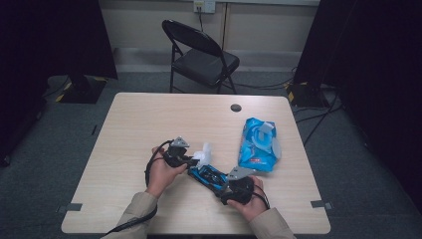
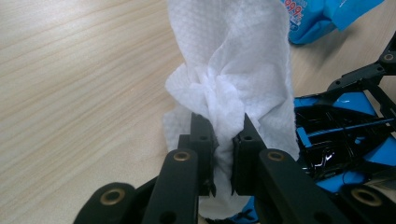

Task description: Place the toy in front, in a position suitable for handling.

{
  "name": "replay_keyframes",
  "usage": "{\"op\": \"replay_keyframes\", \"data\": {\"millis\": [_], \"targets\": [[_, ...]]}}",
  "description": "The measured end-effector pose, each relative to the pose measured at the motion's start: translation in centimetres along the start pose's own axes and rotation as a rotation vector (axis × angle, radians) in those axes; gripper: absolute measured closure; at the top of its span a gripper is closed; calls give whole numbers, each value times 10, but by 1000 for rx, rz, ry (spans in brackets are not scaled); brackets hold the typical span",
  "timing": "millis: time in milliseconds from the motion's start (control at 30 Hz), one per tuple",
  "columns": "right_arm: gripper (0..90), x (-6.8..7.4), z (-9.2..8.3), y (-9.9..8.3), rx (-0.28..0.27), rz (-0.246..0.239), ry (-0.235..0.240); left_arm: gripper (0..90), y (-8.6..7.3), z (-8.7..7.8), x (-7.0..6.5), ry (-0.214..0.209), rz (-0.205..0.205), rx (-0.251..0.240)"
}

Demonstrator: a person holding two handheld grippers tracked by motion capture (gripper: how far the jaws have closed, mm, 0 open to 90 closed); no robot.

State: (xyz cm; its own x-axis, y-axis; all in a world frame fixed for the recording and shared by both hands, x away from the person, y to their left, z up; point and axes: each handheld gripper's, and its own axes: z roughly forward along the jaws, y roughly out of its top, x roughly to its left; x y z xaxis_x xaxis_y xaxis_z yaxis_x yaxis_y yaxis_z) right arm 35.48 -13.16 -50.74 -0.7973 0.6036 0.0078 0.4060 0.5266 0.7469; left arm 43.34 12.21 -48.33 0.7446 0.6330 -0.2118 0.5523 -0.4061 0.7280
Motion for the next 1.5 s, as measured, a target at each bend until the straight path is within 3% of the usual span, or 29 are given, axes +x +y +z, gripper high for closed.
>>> {"op": "replay_keyframes", "data": {"millis": [133, 167, 300, 400, 667, 700, 733, 800, 867, 933, 1000, 1067, 1200, 1500], "targets": [[250, 0, 0, 0, 0, 0, 0, 823, 0, -2, -1, 20, 14, 3], [250, 0, 0, 0, 0, 0, 0, 823, -1, -5, 2, 51, 32, 26], [250, 0, 0, 0, 0, 0, 1, 823, -6, -13, 7, 52, 7, 41], [250, 0, 0, 0, 0, 0, 0, 821, -9, -16, 5, 59, 18, 41], [250, 0, 0, 0, 0, 0, 1, 821, -2, -23, -21, -41, 50, -13], [250, 0, 0, 0, 1, 0, 1, 821, 2, -22, -32, -71, 69, -22], [250, 0, 0, 0, 1, 0, 1, 821, 2, -22, -32, -71, 69, -22], [250, 0, 0, 0, 0, 0, 1, 820, 6, -19, -49, -116, 108, -23], [250, 0, 0, 0, 0, 0, 1, 820, 7, -15, -59, -142, 118, -22], [250, 0, 0, 0, 0, -1, 1, 819, 7, -13, -62, -150, 126, -17], [250, 0, 0, 0, 0, -1, 1, 819, 7, -4, -75, -174, 162, 9], [250, 0, 0, 0, 0, 0, 0, 819, 6, 2, -81, -194, 169, 17], [250, 0, 0, 0, 1, -1, 1, 813, 0, 15, -88, -203, 191, 47], [250, 0, 0, 0, 1, -1, 2, 806, 1, 13, -85, -183, 203, 55]]}}
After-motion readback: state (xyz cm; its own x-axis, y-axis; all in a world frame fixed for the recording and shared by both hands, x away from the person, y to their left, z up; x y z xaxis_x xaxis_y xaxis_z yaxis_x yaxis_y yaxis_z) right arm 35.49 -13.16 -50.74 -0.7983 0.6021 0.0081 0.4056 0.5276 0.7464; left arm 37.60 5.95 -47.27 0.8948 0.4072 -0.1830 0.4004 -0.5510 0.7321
